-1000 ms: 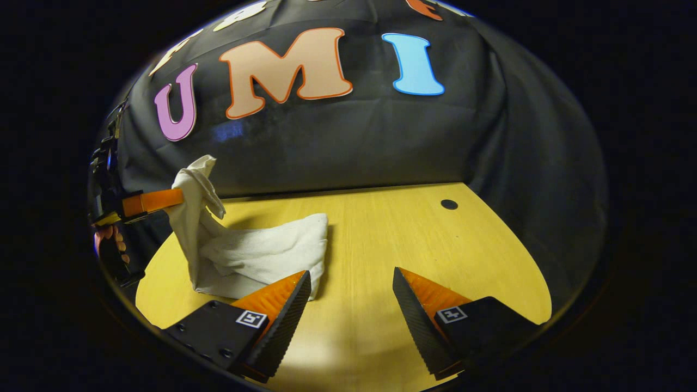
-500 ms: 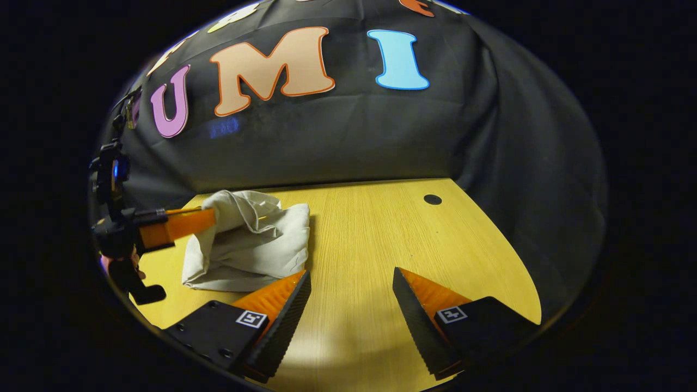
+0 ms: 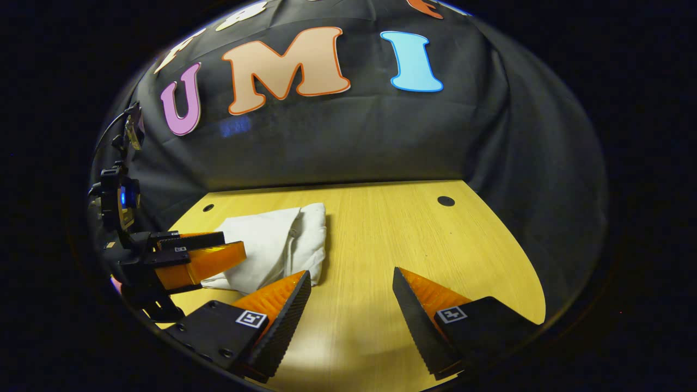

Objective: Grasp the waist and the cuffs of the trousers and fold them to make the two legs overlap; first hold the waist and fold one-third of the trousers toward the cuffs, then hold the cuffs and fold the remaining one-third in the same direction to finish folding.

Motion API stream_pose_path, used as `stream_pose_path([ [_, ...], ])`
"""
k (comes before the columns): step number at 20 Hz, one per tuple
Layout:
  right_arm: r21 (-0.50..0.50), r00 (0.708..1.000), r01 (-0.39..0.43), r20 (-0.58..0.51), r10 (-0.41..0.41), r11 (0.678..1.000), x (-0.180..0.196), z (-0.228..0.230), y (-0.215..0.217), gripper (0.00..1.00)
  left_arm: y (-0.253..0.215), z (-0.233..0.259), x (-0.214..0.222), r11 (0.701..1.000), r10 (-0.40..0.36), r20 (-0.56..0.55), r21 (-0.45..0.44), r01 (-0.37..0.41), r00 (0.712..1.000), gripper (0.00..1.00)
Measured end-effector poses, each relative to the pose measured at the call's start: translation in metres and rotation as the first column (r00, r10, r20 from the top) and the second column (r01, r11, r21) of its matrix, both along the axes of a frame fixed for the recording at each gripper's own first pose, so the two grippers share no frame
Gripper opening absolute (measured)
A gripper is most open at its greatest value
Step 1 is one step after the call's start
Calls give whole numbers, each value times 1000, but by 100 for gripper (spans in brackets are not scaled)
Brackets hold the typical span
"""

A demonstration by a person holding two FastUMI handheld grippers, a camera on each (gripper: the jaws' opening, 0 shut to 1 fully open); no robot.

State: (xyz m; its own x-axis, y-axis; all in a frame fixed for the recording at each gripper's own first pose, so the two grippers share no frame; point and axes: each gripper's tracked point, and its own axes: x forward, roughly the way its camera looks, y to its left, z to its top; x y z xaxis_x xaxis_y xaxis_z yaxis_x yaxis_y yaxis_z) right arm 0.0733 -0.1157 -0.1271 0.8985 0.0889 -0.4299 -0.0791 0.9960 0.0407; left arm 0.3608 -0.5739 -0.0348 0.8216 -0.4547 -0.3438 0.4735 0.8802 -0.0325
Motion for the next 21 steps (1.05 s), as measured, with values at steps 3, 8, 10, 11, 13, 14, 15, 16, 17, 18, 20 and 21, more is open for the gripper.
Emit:
stream_pose_path([
  [3, 17, 999, -28, 43, 27, 999, -3, 14, 22, 97, 37, 17, -11, 999, 45, 35, 10, -45, 998, 94],
  [8, 12, 988, -74, 137, 71, 997, -11, 52, 55, 97, 98, 41, -36, 992, 114, 82, 47, -119, 990, 95],
  [10, 24, 979, -85, 187, 79, 996, -16, 68, 68, 97, 117, 48, -47, 990, 135, 75, 37, -139, 988, 95],
  [11, 24, 974, -92, 212, 85, 995, -19, 75, 75, 97, 124, 49, -54, 989, 141, 71, 32, -144, 987, 95],
  [13, 24, 964, -103, 249, 94, 994, -27, 82, 85, 97, 136, 51, -63, 988, 146, 76, 29, -149, 986, 95],
  [14, 33, 961, -104, 261, 92, 994, -31, 84, 90, 97, 139, 53, -67, 989, 138, 86, 31, -141, 987, 95],
  [15, 49, 958, -106, 272, 89, 993, -37, 87, 96, 97, 141, 54, -71, 991, 127, 95, 32, -131, 987, 95],
  [16, 65, 955, -110, 284, 87, 992, -42, 90, 101, 97, 143, 56, -74, 992, 114, 100, 33, -118, 988, 95],
  [17, 75, 952, -110, 295, 83, 991, -47, 92, 105, 97, 145, 55, -78, 994, 103, 102, 31, -106, 989, 95],
  [18, 78, 950, -103, 303, 75, 992, -51, 93, 107, 97, 145, 54, -82, 995, 90, 95, 30, -93, 991, 95],
  [20, 78, 952, -80, 301, 53, 994, -59, 92, 108, 97, 144, 51, -88, 997, 73, 79, 28, -75, 994, 95],
  [21, 85, 954, -71, 295, 43, 994, -63, 90, 110, 97, 144, 50, -90, 997, 68, 73, 25, -70, 995, 95],
])
